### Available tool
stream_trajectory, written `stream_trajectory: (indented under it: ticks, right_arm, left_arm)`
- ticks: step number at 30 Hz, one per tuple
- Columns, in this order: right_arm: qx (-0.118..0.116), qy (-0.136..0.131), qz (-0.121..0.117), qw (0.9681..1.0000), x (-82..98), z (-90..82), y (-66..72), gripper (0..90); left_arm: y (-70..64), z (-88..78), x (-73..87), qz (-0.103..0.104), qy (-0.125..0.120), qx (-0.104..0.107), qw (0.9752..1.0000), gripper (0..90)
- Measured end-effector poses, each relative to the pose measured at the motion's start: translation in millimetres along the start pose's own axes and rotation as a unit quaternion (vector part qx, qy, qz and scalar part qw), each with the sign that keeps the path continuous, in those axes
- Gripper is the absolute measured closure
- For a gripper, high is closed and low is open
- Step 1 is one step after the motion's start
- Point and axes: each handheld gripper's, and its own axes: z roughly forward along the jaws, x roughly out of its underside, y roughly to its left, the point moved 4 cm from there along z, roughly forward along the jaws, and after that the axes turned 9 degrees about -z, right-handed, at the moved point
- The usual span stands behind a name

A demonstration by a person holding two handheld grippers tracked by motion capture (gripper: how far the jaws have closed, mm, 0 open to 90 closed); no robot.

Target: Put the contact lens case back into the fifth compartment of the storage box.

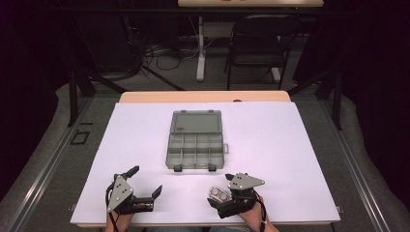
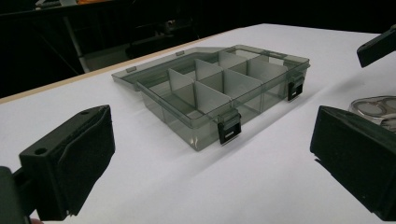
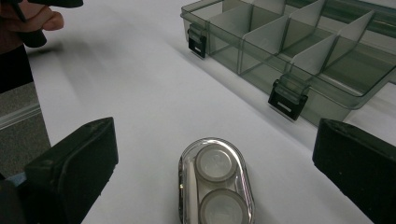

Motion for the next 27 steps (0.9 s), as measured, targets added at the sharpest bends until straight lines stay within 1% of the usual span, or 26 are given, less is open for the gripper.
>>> stream_trajectory:
  ticks: [3, 4, 9, 10, 14, 15, 19, 21, 22, 23, 27]
  right_arm:
    - [-0.001, 0.005, 0.002, 1.0, 0.7, 2.0, 0.9, 0.0]
    - [0.0, 0.011, 0.003, 0.9999, 1.3, 2.9, 1.8, 0.0]
    - [0.002, 0.019, 0.005, 0.9998, 1.7, 2.7, 4.1, 0.0]
    - [0.003, 0.022, 0.004, 0.9997, 2.1, 3.0, 4.4, 0.4]
    - [0.007, 0.039, 0.001, 0.9992, 6.0, 7.1, 6.3, 8.2]
    - [0.006, 0.042, 0.002, 0.9991, 6.8, 7.3, 6.9, 12.0]
    - [0.008, 0.049, -0.004, 0.9988, 9.9, 5.4, 7.9, 19.6]
    - [0.004, 0.057, -0.007, 0.9983, 12.7, 4.3, 7.7, 25.2]
    - [0.004, 0.058, -0.011, 0.9982, 14.0, 3.9, 7.3, 25.7]
    - [0.003, 0.062, -0.01, 0.998, 15.6, 3.2, 7.0, 29.9]
    - [-0.002, 0.069, -0.014, 0.9975, 18.5, 2.3, 5.3, 36.9]
  left_arm:
    - [0.1, 0.6, 0.0, 0.0, 0.0, 0.0, 1.0, 0.1]
    - [0.0, 0.6, -0.1, 0.001, 0.0, 0.0, 1.0, 0.1]
    - [-2.0, 0.0, -0.6, 0.002, -0.002, 0.0, 1.0, 0.1]
    - [-1.7, -0.6, -0.9, 0.005, -0.002, -0.001, 1.0, 0.1]
    - [0.7, -0.7, -0.3, 0.0, -0.001, -0.001, 1.0, 0.1]
    - [1.0, -1.0, -0.2, -0.001, -0.001, 0.0, 1.0, 0.1]
    - [1.2, -2.9, -0.6, -0.001, -0.003, -0.001, 1.0, 0.1]
    - [1.0, -3.2, -0.5, -0.001, -0.004, 0.001, 1.0, 0.1]
    - [1.0, -3.2, -0.4, -0.002, -0.004, 0.001, 1.0, 0.1]
    - [1.2, -3.2, -0.4, 0.0, -0.003, 0.0, 1.0, 0.2]
    - [0.8, -2.7, -0.2, 0.001, -0.001, 0.001, 1.0, 0.1]
